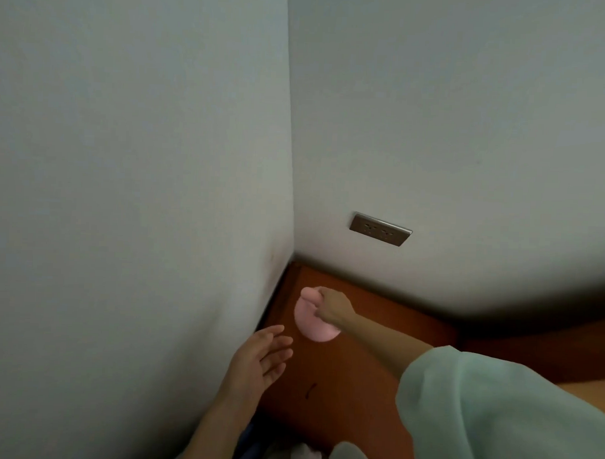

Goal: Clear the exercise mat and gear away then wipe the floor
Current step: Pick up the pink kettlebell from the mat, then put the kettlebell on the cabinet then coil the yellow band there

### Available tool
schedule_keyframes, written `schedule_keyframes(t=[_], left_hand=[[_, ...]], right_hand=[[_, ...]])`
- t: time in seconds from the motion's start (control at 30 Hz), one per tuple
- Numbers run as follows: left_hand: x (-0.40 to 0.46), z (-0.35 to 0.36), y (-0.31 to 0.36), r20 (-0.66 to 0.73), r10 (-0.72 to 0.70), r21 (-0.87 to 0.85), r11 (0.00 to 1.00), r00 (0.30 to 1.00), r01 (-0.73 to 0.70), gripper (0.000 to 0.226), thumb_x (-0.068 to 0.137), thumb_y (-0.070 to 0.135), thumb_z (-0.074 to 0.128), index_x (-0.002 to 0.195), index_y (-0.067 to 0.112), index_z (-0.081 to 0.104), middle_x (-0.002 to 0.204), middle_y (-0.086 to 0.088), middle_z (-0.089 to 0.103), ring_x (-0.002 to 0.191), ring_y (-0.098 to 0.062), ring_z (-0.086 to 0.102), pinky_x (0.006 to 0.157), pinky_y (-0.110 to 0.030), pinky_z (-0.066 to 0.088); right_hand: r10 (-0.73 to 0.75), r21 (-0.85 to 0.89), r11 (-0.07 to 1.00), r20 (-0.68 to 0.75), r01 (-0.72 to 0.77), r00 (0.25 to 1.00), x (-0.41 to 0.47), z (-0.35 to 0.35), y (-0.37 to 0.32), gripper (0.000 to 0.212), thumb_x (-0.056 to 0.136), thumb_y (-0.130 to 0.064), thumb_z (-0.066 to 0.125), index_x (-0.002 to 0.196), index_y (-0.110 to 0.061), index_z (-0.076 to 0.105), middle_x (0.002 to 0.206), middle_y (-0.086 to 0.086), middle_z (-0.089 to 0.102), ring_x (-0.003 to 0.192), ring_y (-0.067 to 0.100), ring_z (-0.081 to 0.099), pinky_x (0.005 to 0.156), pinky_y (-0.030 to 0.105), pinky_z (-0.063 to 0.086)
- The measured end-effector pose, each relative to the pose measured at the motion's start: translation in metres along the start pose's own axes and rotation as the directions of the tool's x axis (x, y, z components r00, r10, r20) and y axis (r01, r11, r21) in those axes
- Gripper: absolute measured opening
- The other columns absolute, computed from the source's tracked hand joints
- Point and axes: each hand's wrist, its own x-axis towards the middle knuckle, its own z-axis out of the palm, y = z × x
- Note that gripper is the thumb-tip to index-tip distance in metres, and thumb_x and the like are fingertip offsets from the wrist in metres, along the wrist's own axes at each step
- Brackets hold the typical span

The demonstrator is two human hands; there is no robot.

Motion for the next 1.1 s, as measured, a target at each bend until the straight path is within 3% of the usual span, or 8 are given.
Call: schedule_keyframes(t=[0.13,0.37,0.57,0.7,0.8,0.93,1.0,1.1], left_hand=[[0.004,0.001,0.006,0.020,0.014,0.056,0.998,1.000,-0.015,0.024,0.097,0.015,0.040,0.102,0.012,0.063,0.093,-0.009,0.068,0.085,-0.022,0.062,0.071,-0.030,0.045],[0.017,-0.008,0.012,-0.006,-0.061,0.051,0.997,0.998,0.062,0.025,0.097,0.012,0.038,0.098,0.011,0.063,0.087,-0.008,0.068,0.078,-0.022,0.060,0.065,-0.031,0.044],[0.024,-0.014,0.011,0.001,-0.113,0.099,0.989,0.994,0.112,0.024,0.096,0.010,0.039,0.098,0.012,0.062,0.089,-0.008,0.066,0.077,-0.021,0.059,0.065,-0.030,0.043],[0.029,-0.010,0.015,-0.003,-0.110,0.113,0.988,0.994,0.110,0.023,0.096,0.011,0.039,0.096,0.013,0.062,0.087,-0.008,0.066,0.076,-0.022,0.059,0.063,-0.031,0.042],[0.029,-0.004,0.019,-0.001,-0.099,0.106,0.989,0.995,0.098,0.023,0.096,0.010,0.039,0.096,0.012,0.062,0.089,-0.010,0.065,0.078,-0.023,0.059,0.064,-0.031,0.042],[0.028,0.001,0.021,0.005,-0.074,0.108,0.991,0.997,0.073,0.024,0.097,0.011,0.038,0.099,0.011,0.061,0.093,-0.010,0.065,0.082,-0.023,0.059,0.066,-0.031,0.043],[0.027,0.005,0.021,0.011,-0.054,0.114,0.992,0.999,0.052,0.025,0.098,0.012,0.037,0.099,0.012,0.062,0.092,-0.009,0.066,0.083,-0.023,0.060,0.068,-0.031,0.044],[0.027,0.013,0.022,0.030,-0.042,0.101,0.994,0.999,0.039,0.027,0.098,0.014,0.035,0.100,0.012,0.062,0.090,-0.008,0.068,0.082,-0.022,0.061,0.070,-0.031,0.045]], right_hand=[[0.059,0.035,0.998,0.006,-0.059,0.998,0.032,0.006,-0.006,0.050,0.089,-0.010,0.058,0.137,-0.009,0.044,0.136,0.011,0.051,0.126,0.027,0.046,0.100,0.029,0.034],[0.167,0.028,0.985,0.068,-0.170,0.984,0.082,0.010,-0.015,0.052,0.090,-0.010,0.055,0.141,-0.009,0.041,0.136,0.012,0.052,0.124,0.028,0.048,0.103,0.033,0.037],[0.143,0.006,0.990,0.118,-0.144,0.983,0.107,0.007,-0.016,0.051,0.093,-0.012,0.050,0.142,-0.013,0.038,0.141,0.007,0.046,0.128,0.028,0.043,0.108,0.037,0.032],[0.101,-0.041,0.994,0.061,-0.098,0.993,0.114,0.011,-0.022,0.039,0.094,-0.030,0.046,0.130,-0.017,0.051,0.129,0.007,0.055,0.118,0.031,0.051,0.096,0.042,0.043],[0.096,-0.103,0.991,0.092,-0.086,0.991,0.119,0.008,-0.023,0.048,0.095,-0.017,0.048,0.141,-0.014,0.036,0.141,0.008,0.045,0.128,0.030,0.044,0.105,0.044,0.037],[0.084,0.018,0.996,0.053,-0.085,0.995,0.110,-0.006,-0.022,0.039,0.098,-0.024,0.040,0.135,-0.011,0.046,0.136,0.012,0.051,0.123,0.029,0.049,0.103,0.038,0.038],[0.081,0.103,0.991,0.078,-0.089,0.994,0.094,-0.012,-0.020,0.043,0.097,-0.014,0.040,0.140,-0.012,0.042,0.141,0.009,0.047,0.128,0.028,0.044,0.105,0.034,0.034],[0.123,0.251,0.961,-0.015,-0.115,0.992,0.060,-0.017,-0.006,0.042,0.094,-0.004,0.040,0.136,-0.007,0.047,0.140,0.012,0.047,0.127,0.027,0.045,0.102,0.030,0.033]])
